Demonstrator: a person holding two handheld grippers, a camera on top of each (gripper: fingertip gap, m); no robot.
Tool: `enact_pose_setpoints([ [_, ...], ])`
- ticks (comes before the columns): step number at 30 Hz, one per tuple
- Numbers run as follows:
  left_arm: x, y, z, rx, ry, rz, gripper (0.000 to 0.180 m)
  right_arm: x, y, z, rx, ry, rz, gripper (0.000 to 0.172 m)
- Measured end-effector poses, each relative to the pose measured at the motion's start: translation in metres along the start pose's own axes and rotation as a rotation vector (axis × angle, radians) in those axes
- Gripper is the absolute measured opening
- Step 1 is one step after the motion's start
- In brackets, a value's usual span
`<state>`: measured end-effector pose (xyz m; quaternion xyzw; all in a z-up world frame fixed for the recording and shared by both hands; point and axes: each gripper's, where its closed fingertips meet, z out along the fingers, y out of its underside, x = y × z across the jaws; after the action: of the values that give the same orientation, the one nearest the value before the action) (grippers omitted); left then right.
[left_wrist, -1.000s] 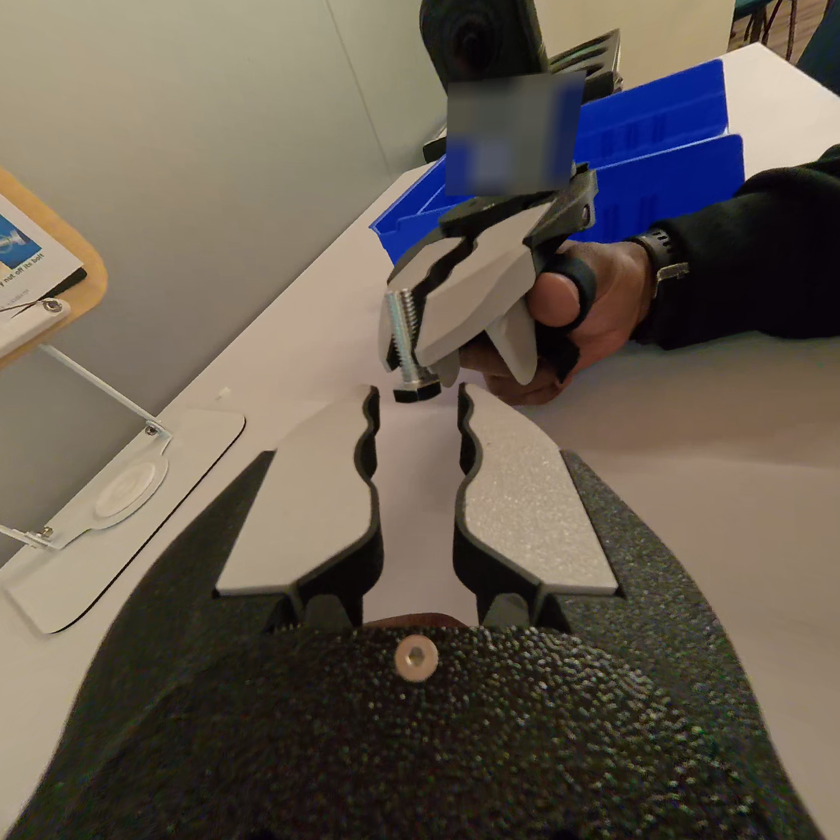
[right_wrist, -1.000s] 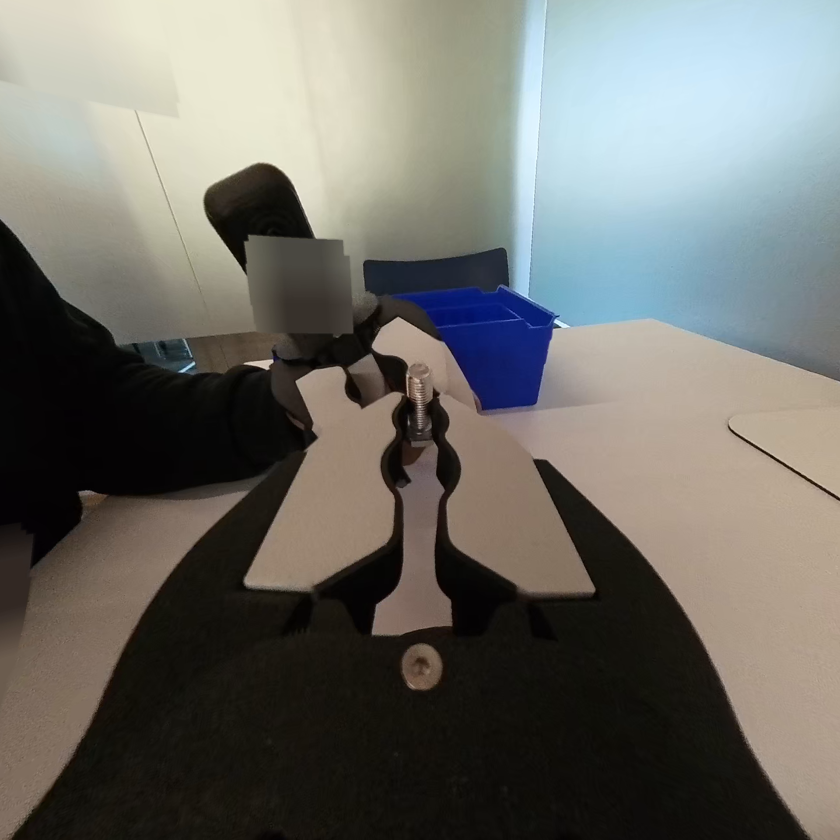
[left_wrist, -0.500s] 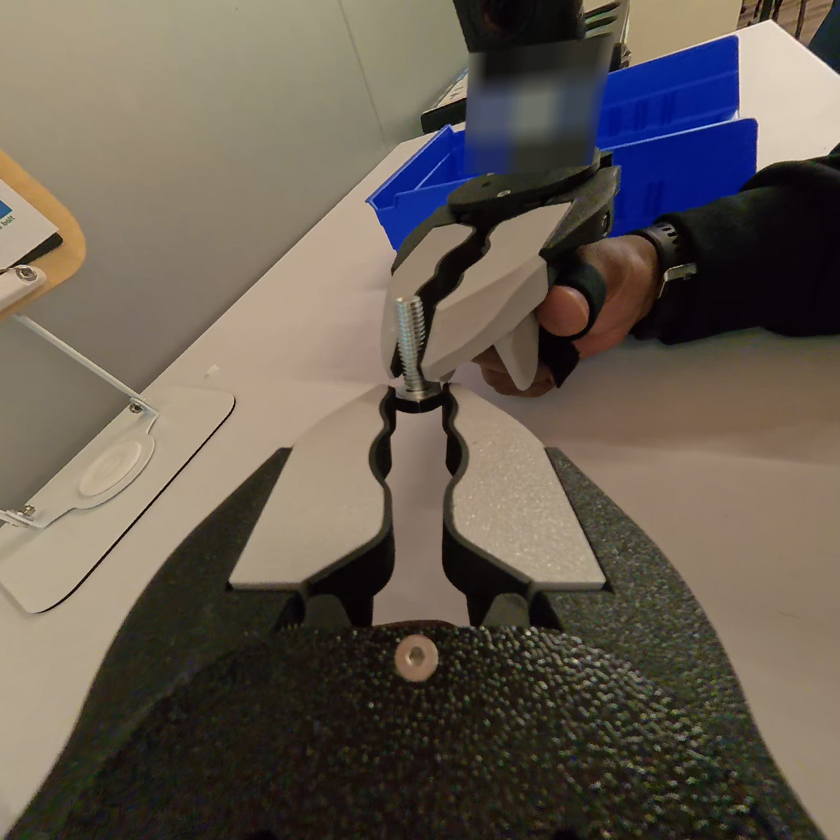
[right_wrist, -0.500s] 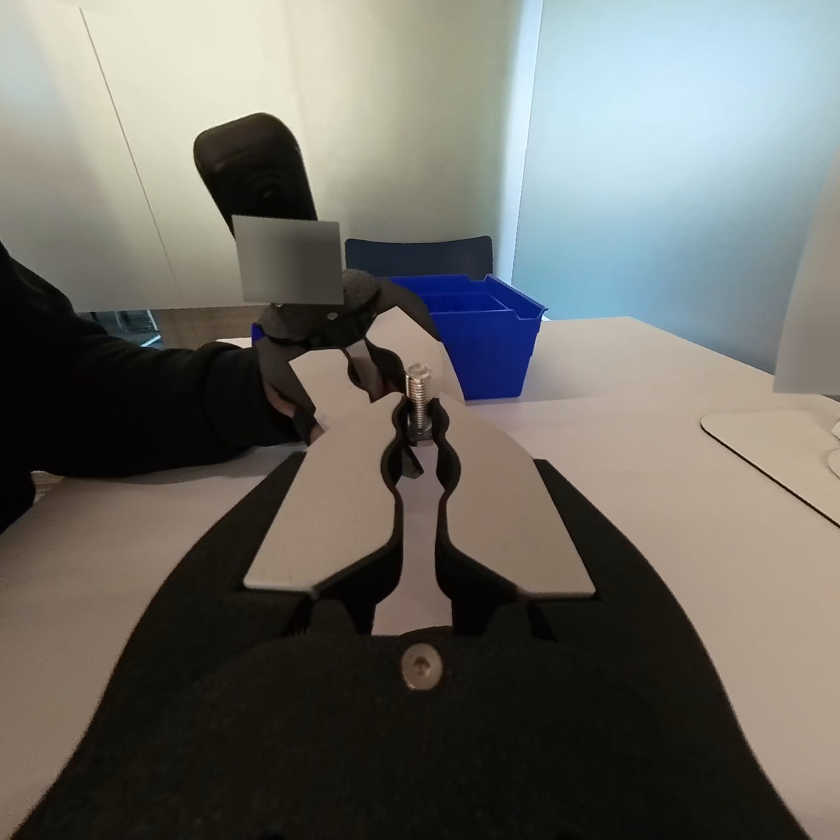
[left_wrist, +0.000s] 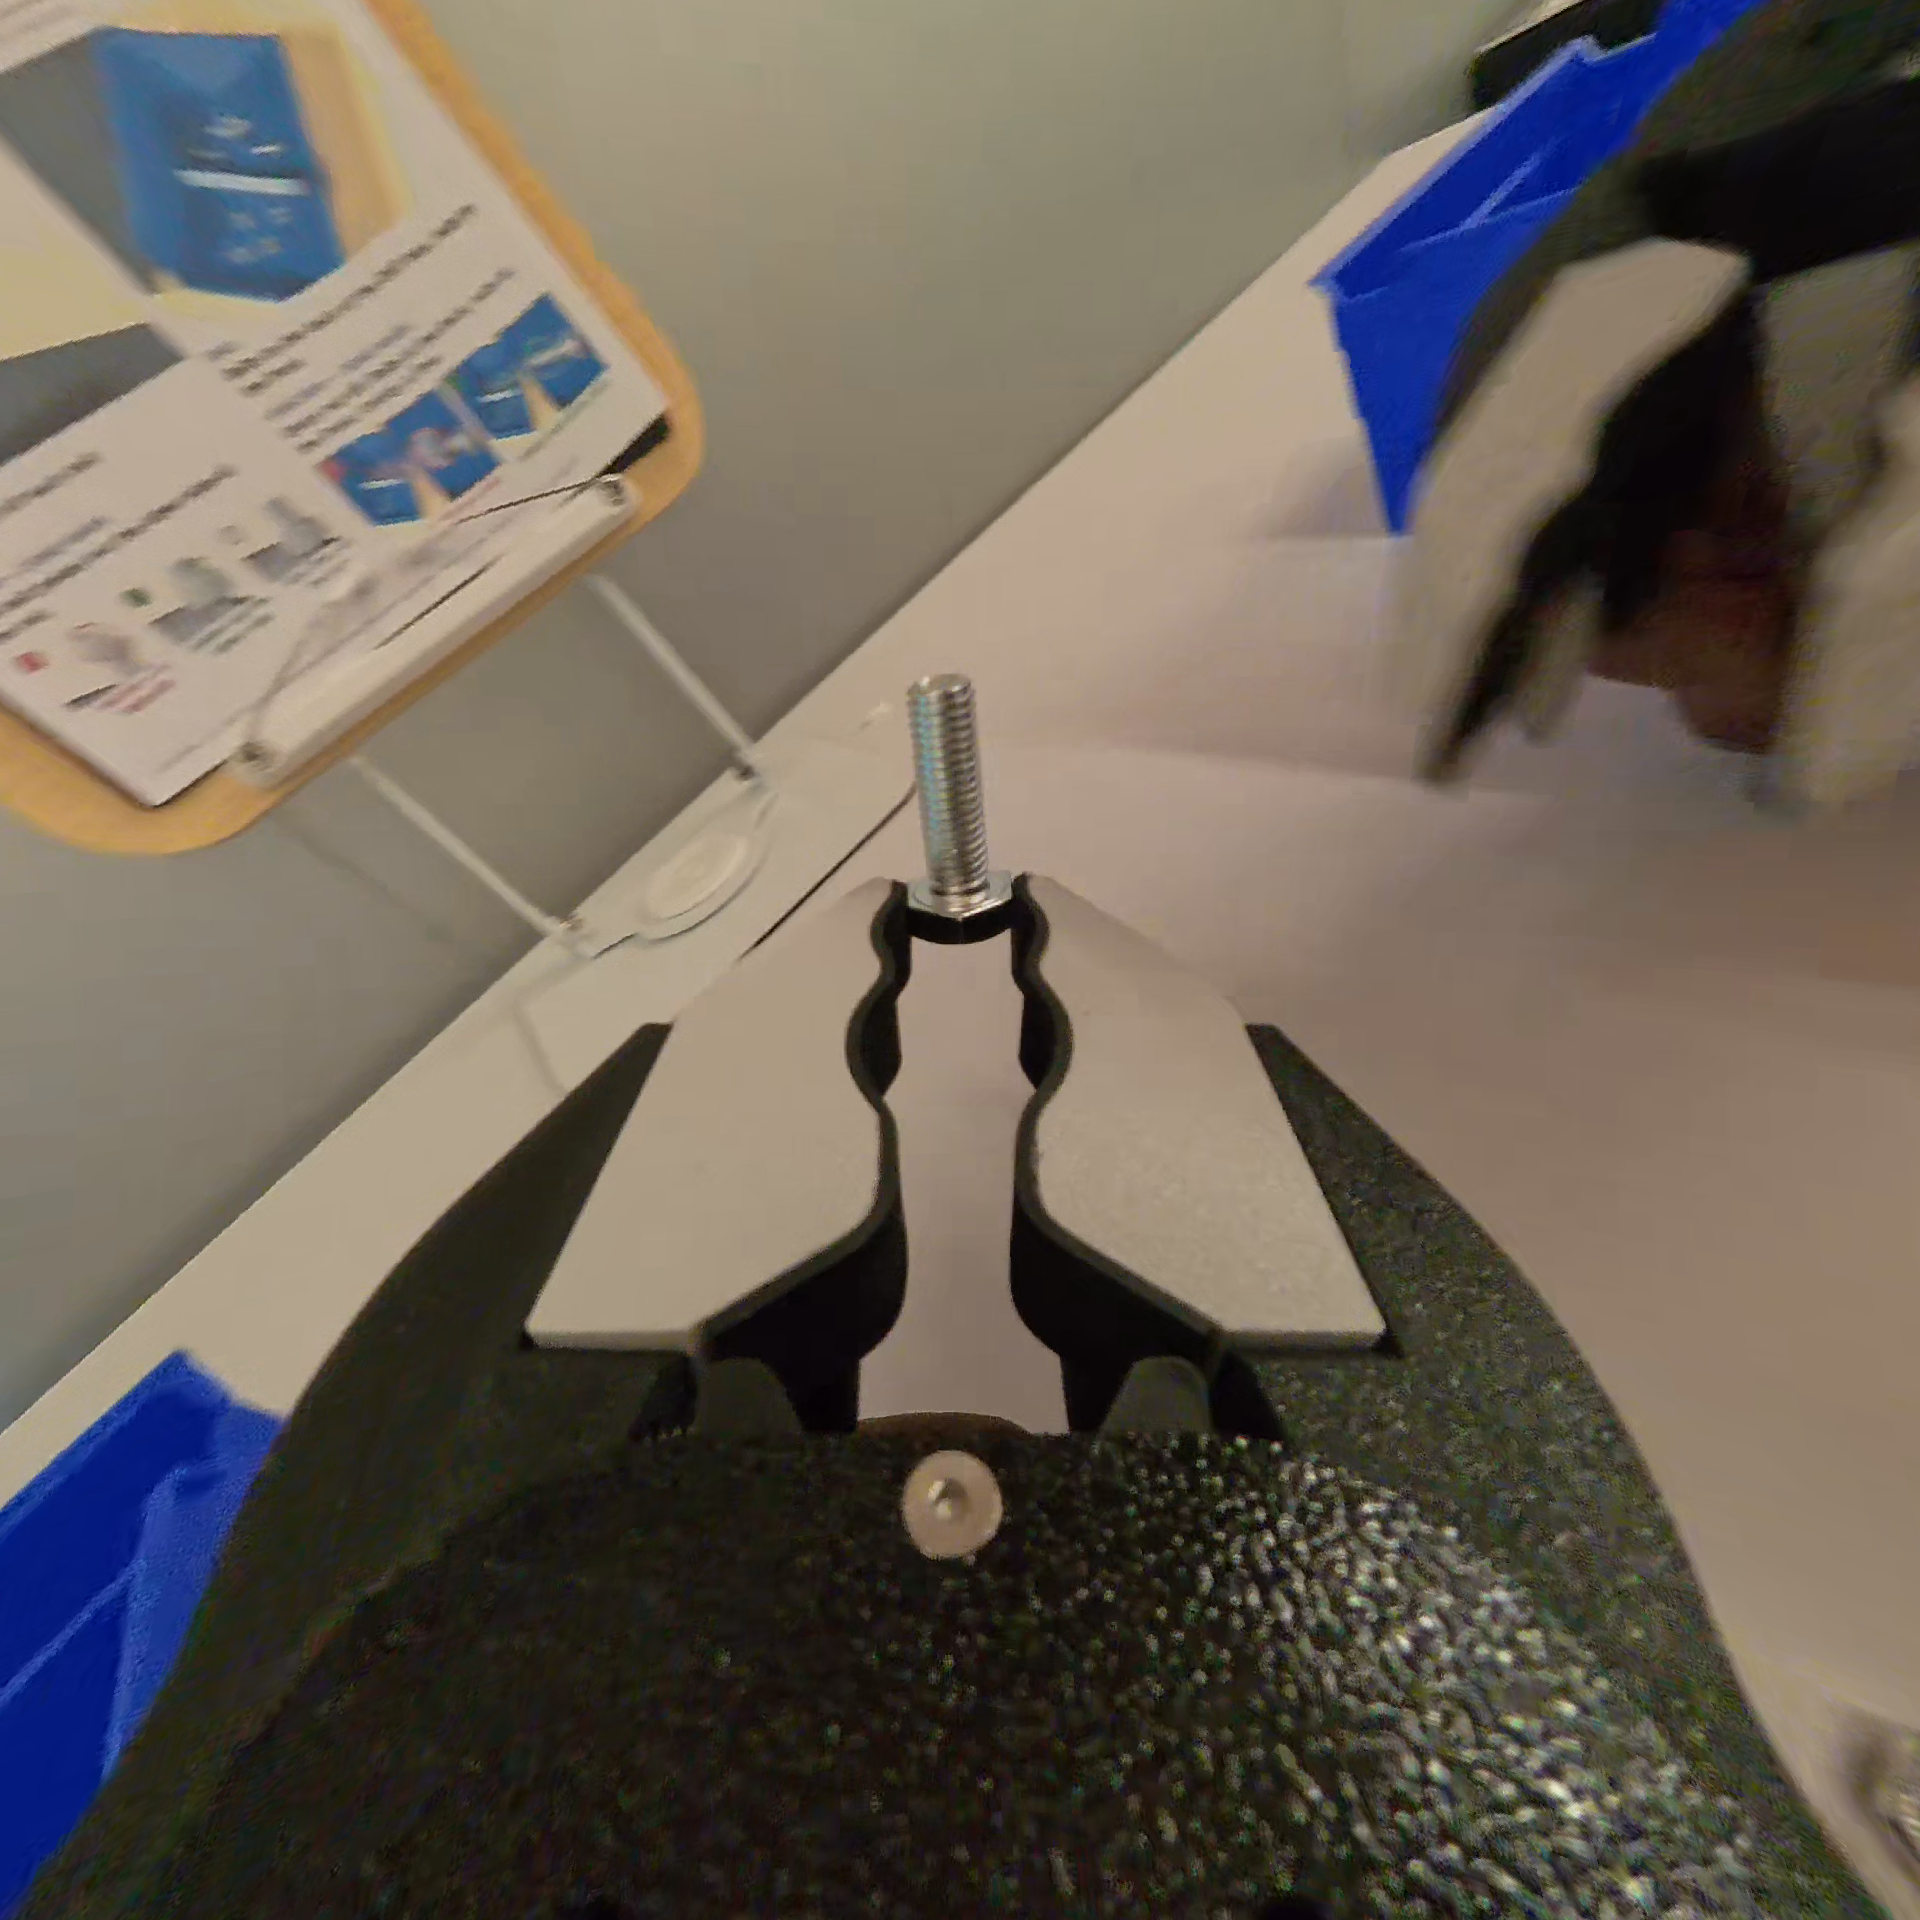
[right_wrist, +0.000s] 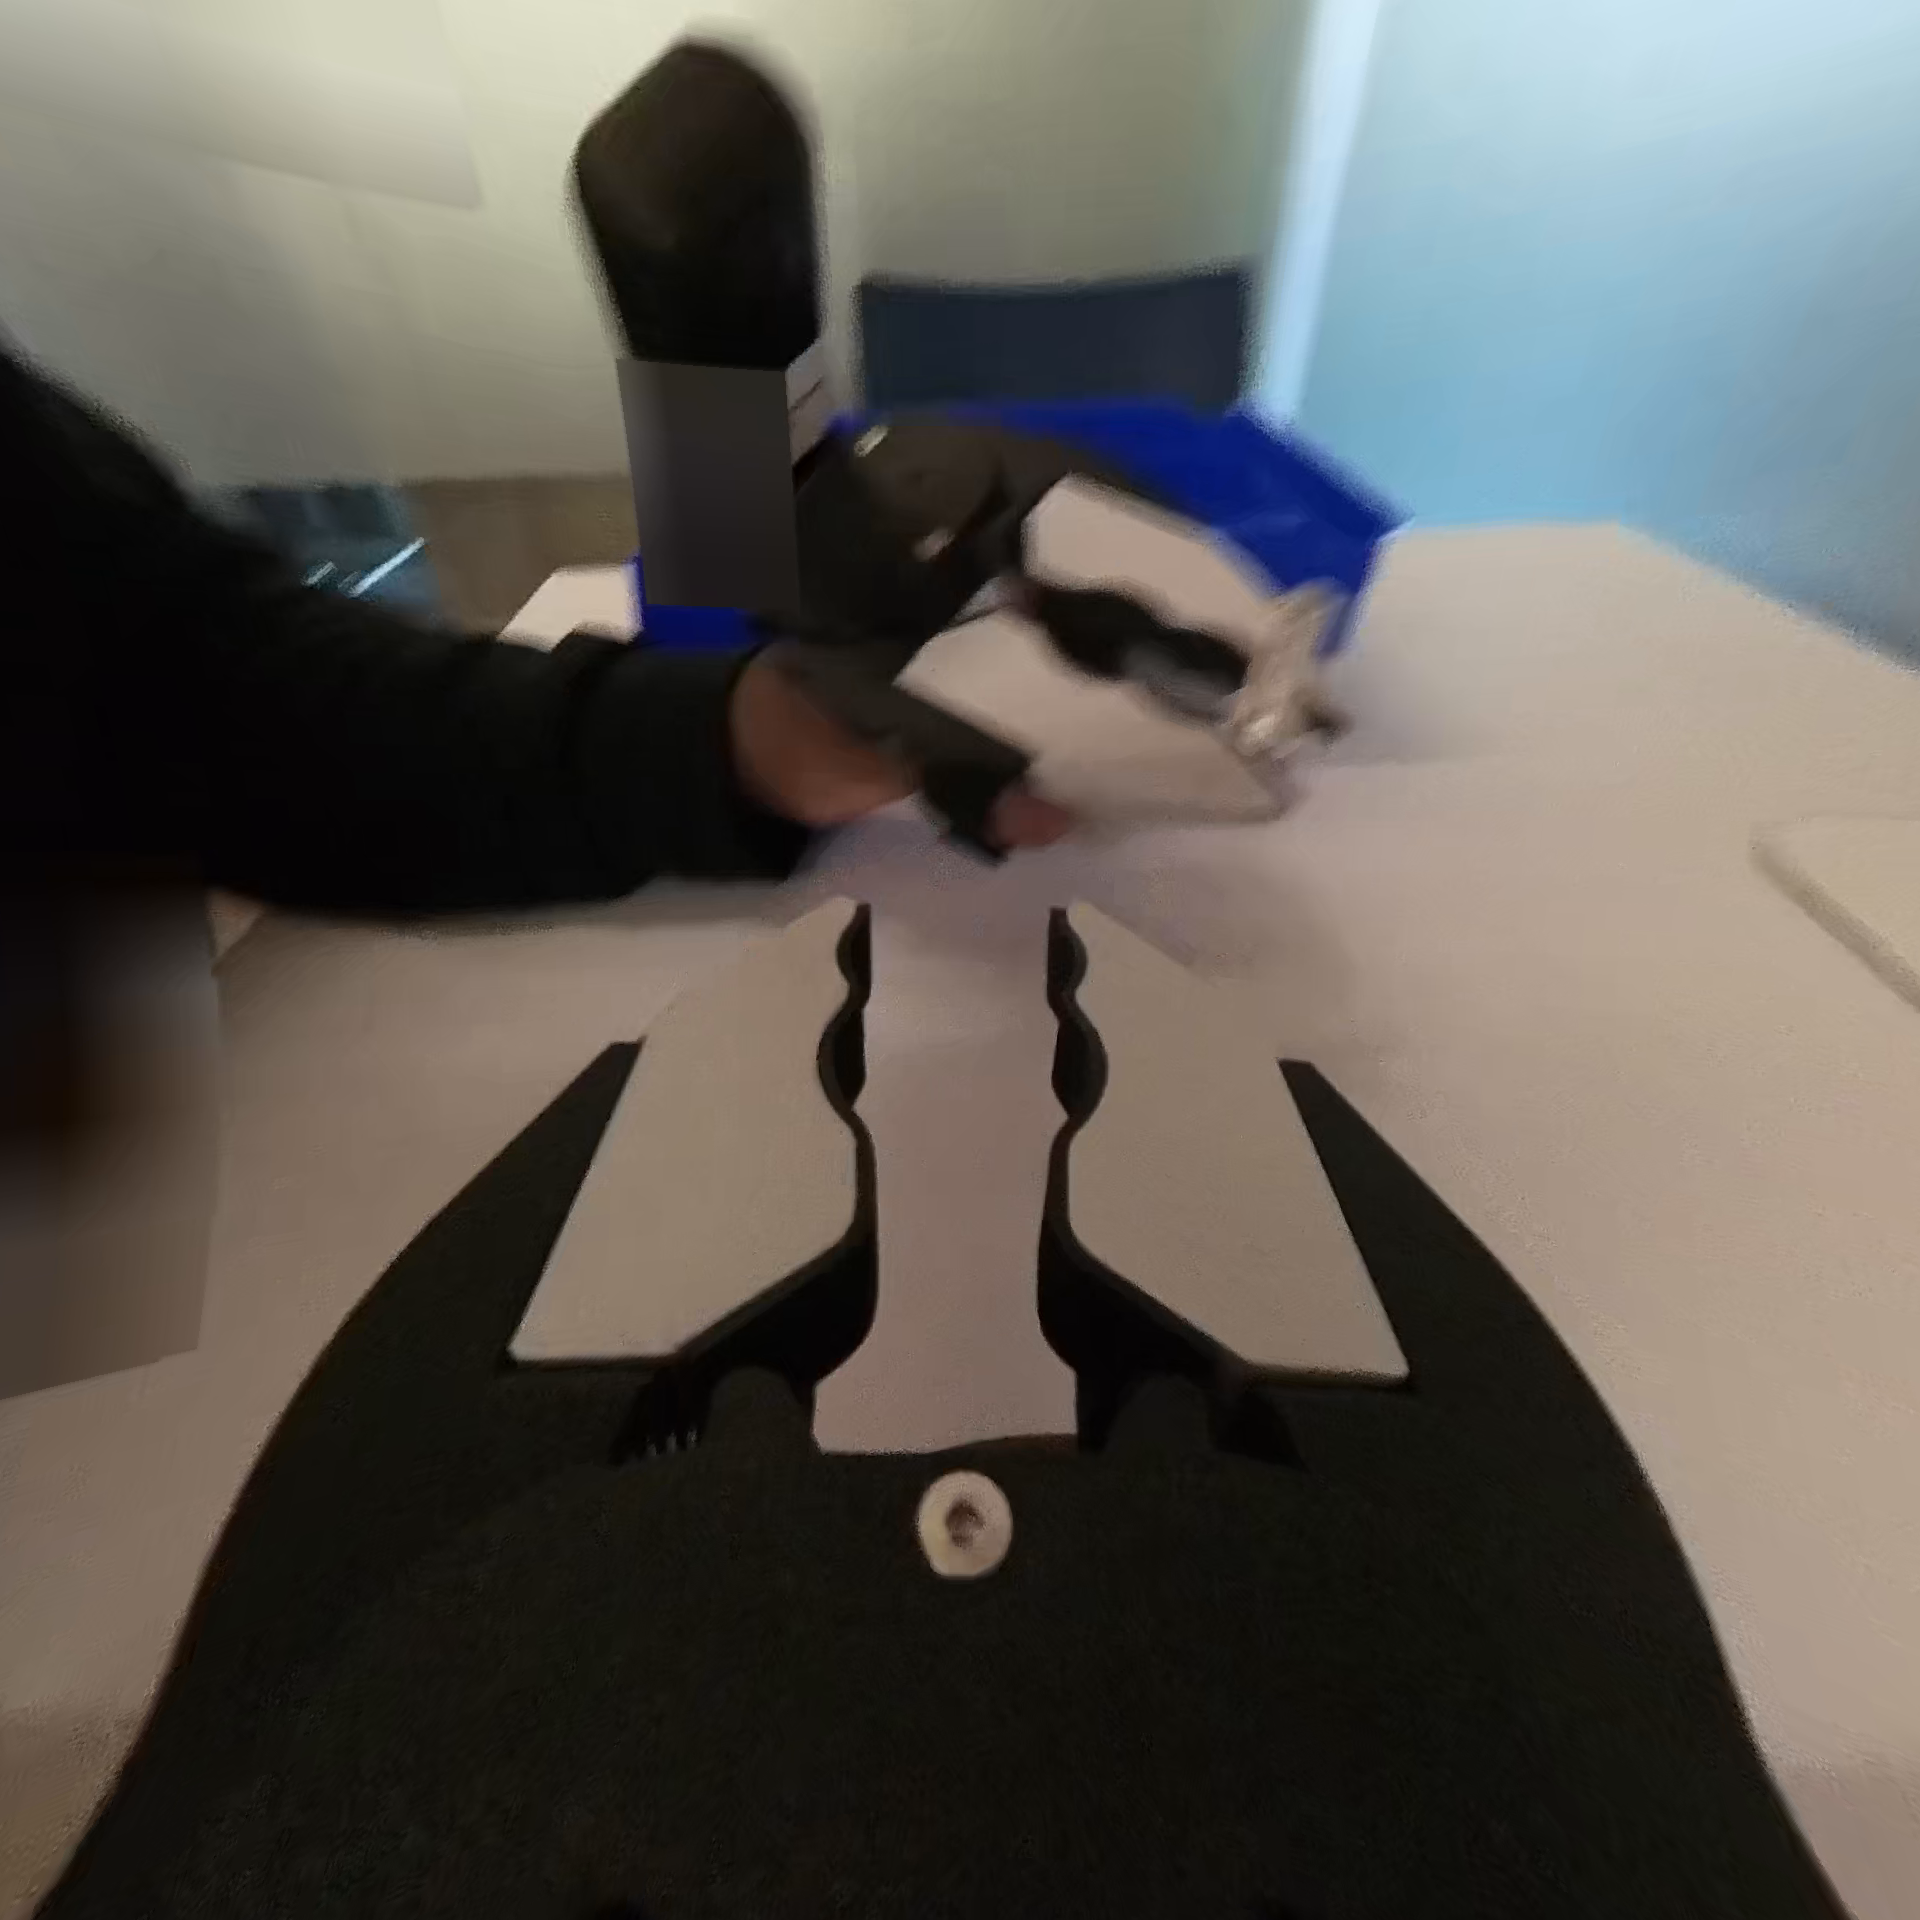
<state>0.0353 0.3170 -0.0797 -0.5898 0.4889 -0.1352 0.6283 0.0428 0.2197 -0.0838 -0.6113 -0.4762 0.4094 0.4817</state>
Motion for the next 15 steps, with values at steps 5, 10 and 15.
enact_pose_setpoints([
  [5, -0.014, 0.007, -0.002, -0.025, -0.071, 0.002, 0.018, -0.041, 0.044, 0.036, -0.276, -0.194, 0.003, 0.034],
  [10, -0.016, 0.009, -0.002, -0.035, -0.080, 0.007, 0.018, -0.050, 0.064, 0.063, -0.439, -0.179, 0.013, 0.038],
  [15, -0.018, 0.007, -0.003, -0.026, -0.088, -0.005, 0.018, -0.046, 0.070, 0.074, -0.496, -0.120, 0.027, 0.036],
])
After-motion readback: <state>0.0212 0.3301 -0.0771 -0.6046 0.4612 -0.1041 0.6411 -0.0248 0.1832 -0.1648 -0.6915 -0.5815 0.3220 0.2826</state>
